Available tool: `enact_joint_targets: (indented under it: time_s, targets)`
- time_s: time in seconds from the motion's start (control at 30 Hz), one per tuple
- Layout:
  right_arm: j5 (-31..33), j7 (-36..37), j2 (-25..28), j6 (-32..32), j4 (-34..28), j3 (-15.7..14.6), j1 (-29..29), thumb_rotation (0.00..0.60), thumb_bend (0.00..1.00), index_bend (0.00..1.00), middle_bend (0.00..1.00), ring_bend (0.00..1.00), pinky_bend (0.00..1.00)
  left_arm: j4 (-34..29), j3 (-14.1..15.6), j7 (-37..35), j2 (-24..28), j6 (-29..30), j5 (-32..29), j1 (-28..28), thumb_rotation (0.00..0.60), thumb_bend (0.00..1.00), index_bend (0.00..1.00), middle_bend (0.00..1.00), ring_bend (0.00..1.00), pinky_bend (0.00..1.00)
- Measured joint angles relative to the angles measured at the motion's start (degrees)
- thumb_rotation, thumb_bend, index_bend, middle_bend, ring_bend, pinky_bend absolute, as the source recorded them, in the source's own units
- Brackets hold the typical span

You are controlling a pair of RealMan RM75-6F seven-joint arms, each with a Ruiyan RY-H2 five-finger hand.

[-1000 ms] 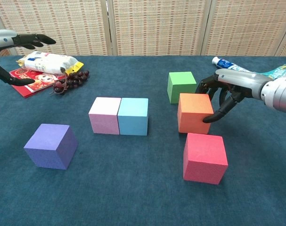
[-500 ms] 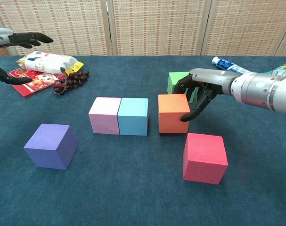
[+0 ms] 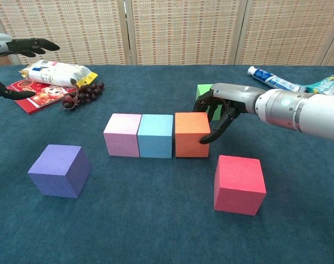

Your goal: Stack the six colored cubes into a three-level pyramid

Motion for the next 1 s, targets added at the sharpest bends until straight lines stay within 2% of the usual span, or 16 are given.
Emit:
enact_joint_targets:
  time_s: [1.0]
  targets:
    - [2.9,-1.9,-2.0,0.1,1.5,-0.7,1.5,0.600,0.13,0.51,0.46,0.44,0.59,2.2,0.3,-2.2,-0.9,-0.5,0.8,-0.2,0.600,0.34,0.00,0.00,0.00,0.07]
